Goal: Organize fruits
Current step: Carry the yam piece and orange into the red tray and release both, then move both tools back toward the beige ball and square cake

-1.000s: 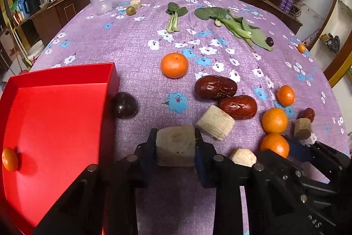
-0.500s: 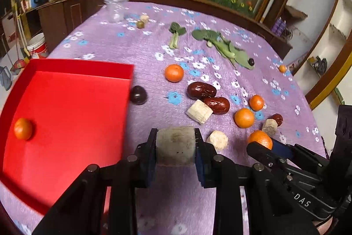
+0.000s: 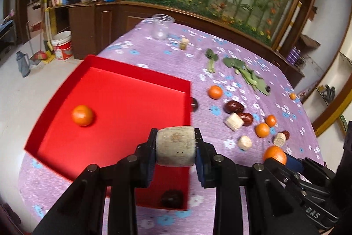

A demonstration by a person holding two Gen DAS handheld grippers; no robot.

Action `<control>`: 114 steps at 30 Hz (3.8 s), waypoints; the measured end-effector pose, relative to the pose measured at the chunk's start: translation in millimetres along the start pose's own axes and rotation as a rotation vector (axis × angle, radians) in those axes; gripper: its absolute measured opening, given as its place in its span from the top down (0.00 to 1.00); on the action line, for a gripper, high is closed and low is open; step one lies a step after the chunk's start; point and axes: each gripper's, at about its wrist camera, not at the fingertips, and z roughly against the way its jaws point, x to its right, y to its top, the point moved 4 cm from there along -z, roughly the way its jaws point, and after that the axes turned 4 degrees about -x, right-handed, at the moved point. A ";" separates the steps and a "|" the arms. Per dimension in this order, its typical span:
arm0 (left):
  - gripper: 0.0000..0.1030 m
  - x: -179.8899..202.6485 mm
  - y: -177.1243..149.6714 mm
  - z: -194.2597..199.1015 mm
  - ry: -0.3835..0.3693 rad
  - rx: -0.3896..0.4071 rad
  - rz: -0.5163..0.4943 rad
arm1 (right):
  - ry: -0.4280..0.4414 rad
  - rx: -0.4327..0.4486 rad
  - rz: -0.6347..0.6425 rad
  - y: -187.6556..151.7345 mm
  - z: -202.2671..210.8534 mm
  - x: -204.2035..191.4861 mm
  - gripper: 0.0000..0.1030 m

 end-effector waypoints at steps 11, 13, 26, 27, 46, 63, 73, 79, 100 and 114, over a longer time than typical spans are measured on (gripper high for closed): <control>0.72 -73.3 2.9 4.9 0.129 0.039 0.113 | 0.120 -0.077 0.067 15.3 -42.1 -61.8 0.61; 0.72 -86.5 3.3 3.2 0.138 0.038 0.138 | 0.124 -0.093 0.088 16.8 -53.9 -72.7 0.61; 0.72 -124.2 7.5 -16.8 0.168 0.002 0.186 | 0.138 -0.202 0.149 16.8 -119.4 -111.3 0.61; 0.72 -124.6 7.5 -17.8 0.165 -0.001 0.188 | 0.139 -0.206 0.151 17.0 -122.5 -112.7 0.61; 0.20 -119.3 13.0 -0.3 0.095 0.020 0.269 | 0.175 -0.180 0.095 21.2 -112.5 -104.9 0.49; 0.20 -0.7 -4.3 21.3 0.241 0.082 -0.099 | 0.147 -0.065 -0.078 3.2 -52.3 -35.3 0.39; 0.20 40.2 -12.8 21.4 0.233 0.091 -0.178 | 0.104 -0.017 -0.209 -18.0 -25.2 23.3 0.38; 0.20 60.9 -18.9 14.3 0.224 0.075 -0.226 | 0.076 0.007 -0.255 -28.0 -9.3 51.9 0.38; 0.27 86.7 -30.6 -44.0 0.030 -0.079 -0.216 | -0.144 0.030 -0.329 -34.2 27.8 166.9 0.38; 0.51 137.8 -27.4 -109.0 -0.095 -0.211 -0.285 | -0.159 -0.041 -0.304 -10.9 -14.5 179.4 0.39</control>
